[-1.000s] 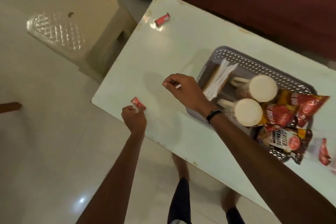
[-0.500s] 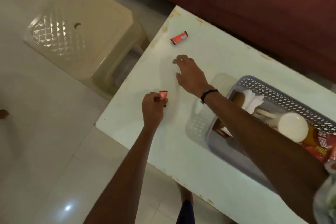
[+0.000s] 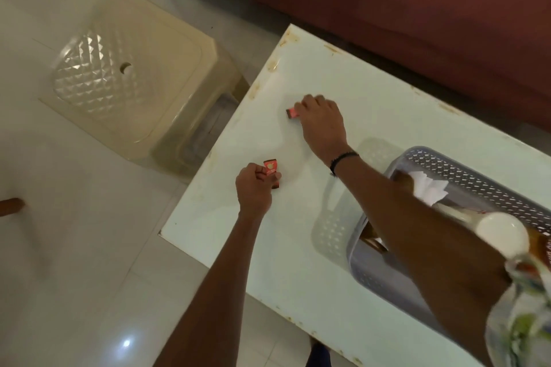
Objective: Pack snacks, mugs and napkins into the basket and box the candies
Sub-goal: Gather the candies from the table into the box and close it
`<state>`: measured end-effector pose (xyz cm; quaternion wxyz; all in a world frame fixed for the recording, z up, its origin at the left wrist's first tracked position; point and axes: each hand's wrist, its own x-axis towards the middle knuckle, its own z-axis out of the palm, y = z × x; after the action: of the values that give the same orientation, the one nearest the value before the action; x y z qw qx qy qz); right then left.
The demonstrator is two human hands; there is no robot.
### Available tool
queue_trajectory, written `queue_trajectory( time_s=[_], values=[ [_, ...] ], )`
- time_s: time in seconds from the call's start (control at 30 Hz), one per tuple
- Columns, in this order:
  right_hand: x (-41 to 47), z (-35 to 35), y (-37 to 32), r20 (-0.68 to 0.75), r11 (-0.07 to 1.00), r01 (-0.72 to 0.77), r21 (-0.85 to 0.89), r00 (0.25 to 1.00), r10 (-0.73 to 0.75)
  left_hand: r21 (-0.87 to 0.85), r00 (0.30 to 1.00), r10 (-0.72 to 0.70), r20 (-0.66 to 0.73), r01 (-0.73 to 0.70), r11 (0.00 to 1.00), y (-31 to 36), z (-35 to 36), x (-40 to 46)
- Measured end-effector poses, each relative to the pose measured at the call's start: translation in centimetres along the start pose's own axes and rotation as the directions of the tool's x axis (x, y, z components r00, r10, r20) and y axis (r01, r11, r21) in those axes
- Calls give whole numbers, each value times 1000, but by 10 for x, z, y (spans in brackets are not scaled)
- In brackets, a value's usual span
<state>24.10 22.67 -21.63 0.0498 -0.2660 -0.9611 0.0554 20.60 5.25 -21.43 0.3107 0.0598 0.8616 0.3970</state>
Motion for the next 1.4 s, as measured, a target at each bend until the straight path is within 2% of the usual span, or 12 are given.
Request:
queue_trajectory(
  time_s=[0.13,0.23,0.3,0.4,0.5,0.57,0.73,0.83,0.97,1.17,1.23,1.4],
  values=[
    [-56,-4,-23,43,999,23,28,999,-25,17,999,-5,43,4,1000,5,-4,-4],
    [-89,-11,-38,129,936,-171,307,982,137,-31,989,-80,125,84,996,17,-15,-9],
    [-108,-27,-43,273,742,-338,579,938,214,-109,967,-117,228,145,984,28,-21,-22],
    [-135,-63,-42,342,317,-451,835,875,343,-190,953,-38,299,99,977,43,-17,-57],
    [-166,-98,-29,527,-166,-503,848,770,360,-256,963,34,269,37,966,64,-5,-102],
    [-190,-118,-12,557,-283,-481,830,749,359,-271,963,69,259,4,963,78,8,-131],
    [-267,-158,41,529,-300,-436,849,683,504,-261,924,128,360,-31,965,92,64,-214],
    [-331,-180,84,456,-183,-449,875,633,626,-278,886,155,437,-31,960,91,113,-271],
    [-432,-195,144,384,-116,-520,846,443,810,-157,802,150,578,-71,985,78,191,-353],
    [-542,-194,214,396,-277,-535,798,119,910,-109,757,135,639,-85,990,81,289,-431],
    [-561,-191,230,421,-304,-550,778,96,902,-103,766,124,630,-76,992,82,313,-440],
    [-579,-182,252,420,-232,-648,726,150,895,-71,879,6,477,32,997,65,333,-443]
  ],
)
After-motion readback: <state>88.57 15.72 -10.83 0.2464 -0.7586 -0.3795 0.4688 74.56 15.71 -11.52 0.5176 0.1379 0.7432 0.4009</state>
